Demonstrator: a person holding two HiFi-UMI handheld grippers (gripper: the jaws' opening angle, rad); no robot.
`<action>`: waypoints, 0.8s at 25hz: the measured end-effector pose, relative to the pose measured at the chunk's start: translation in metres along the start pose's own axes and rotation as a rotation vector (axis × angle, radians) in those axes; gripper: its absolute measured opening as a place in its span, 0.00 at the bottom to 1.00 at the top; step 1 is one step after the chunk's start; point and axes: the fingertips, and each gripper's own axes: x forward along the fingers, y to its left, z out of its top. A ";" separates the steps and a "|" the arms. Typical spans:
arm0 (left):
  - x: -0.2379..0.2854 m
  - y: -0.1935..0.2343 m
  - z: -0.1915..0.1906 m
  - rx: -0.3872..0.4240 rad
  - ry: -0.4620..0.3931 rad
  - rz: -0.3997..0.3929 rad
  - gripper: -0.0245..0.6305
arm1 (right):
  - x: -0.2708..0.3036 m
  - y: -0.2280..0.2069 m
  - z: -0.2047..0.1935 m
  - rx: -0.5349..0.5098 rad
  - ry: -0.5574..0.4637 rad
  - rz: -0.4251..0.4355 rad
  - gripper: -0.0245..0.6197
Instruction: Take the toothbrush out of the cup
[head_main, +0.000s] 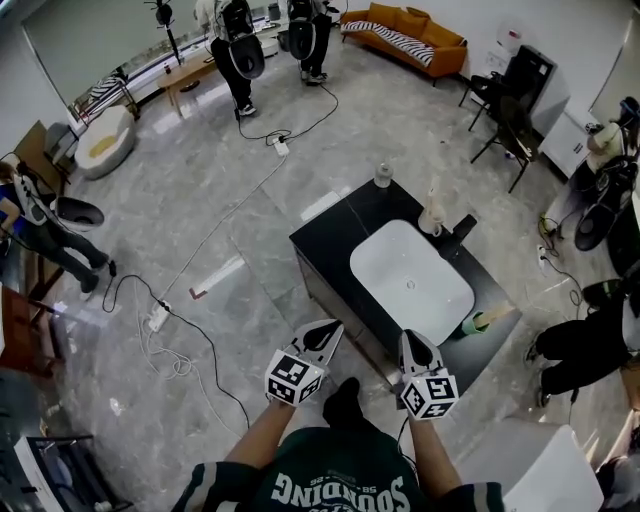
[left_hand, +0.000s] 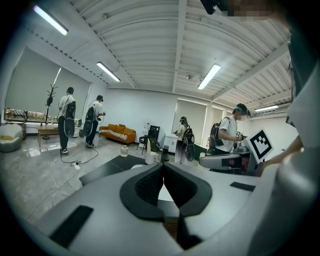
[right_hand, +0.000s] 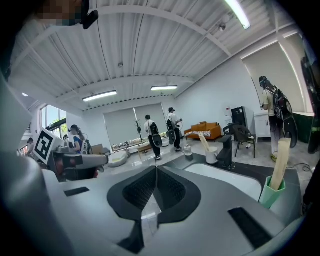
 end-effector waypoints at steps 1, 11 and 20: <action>0.007 0.003 0.002 -0.002 0.002 -0.001 0.05 | 0.005 -0.005 0.002 0.001 0.001 -0.001 0.10; 0.072 0.019 0.011 0.000 0.030 -0.041 0.05 | 0.043 -0.049 0.017 0.031 0.005 -0.023 0.10; 0.099 0.030 0.020 0.010 0.037 -0.052 0.05 | 0.063 -0.063 0.020 0.047 0.011 -0.018 0.10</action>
